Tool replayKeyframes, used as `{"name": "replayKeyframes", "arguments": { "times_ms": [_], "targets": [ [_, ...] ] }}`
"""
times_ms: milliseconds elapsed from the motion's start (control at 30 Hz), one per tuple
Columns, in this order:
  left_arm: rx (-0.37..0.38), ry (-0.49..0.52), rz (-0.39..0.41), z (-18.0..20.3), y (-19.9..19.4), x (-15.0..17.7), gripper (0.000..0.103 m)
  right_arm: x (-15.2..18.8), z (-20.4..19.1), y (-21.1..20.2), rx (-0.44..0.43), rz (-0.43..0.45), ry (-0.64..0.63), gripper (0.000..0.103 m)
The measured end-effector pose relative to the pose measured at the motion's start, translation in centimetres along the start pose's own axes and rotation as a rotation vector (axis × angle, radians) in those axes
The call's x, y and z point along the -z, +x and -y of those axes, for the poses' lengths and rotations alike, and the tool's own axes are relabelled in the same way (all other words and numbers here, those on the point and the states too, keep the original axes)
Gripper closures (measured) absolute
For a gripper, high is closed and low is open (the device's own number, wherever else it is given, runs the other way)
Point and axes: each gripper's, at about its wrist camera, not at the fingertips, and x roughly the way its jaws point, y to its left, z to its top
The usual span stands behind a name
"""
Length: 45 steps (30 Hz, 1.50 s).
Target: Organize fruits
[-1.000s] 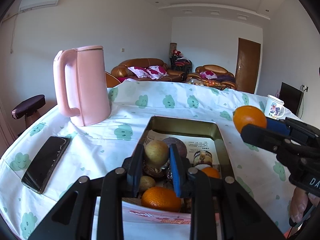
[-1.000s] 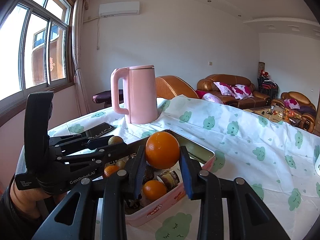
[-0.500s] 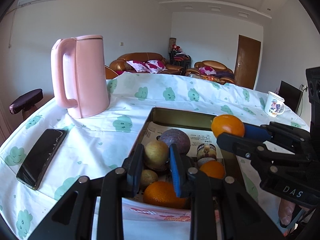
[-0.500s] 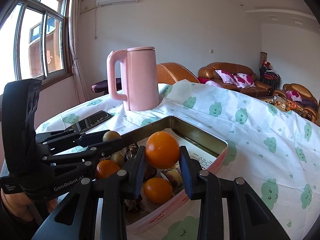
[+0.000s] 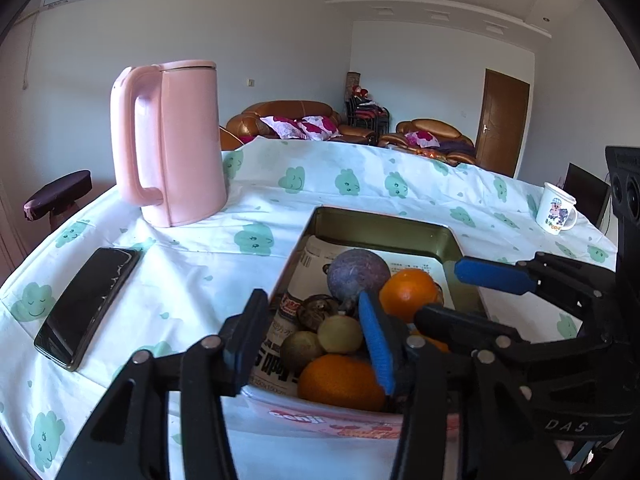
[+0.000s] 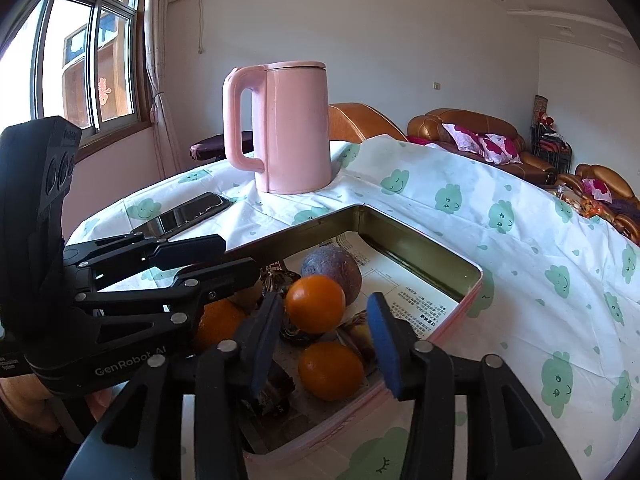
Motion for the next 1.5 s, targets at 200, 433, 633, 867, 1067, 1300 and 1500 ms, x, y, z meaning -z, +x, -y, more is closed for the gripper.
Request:
{"name": "replayKeyframes", "arguments": {
  "times_ms": [200, 433, 633, 867, 1067, 1300, 1500],
  "targets": [
    [0.017, 0.0, 0.041, 0.1, -1.4, -0.1, 0.035, 0.4, 0.5, -1.4, 0.014, 0.026, 0.026, 0.041],
    [0.015, -0.01, 0.062, 0.1, -2.0, -0.2, 0.027, 0.7, 0.7, -2.3, 0.034, 0.05, 0.034, 0.04],
    [-0.002, -0.032, 0.11, 0.0, -3.2, -0.3, 0.012, 1.1, 1.5, -3.7, 0.069, 0.074, 0.067, 0.04],
    [0.014, -0.02, 0.124, 1.2, -3.8, -0.4, 0.008, 1.4, 2.6, -6.9, 0.12, 0.139, 0.1, 0.035],
    [0.024, -0.005, 0.13, 2.2, -4.1, -0.4, 0.006, 1.8, 3.2, -8.4, 0.139, 0.164, 0.126, 0.033],
    [0.031, 0.002, 0.135, 2.8, -4.4, -0.5, 0.004, 2.1, 3.5, -9.6, 0.149, 0.174, 0.138, 0.032],
    [0.035, 0.016, 0.135, 3.5, -4.5, -0.5, 0.004, 2.3, 3.8, -10.6, 0.156, 0.188, 0.15, 0.031]
  ]
}}
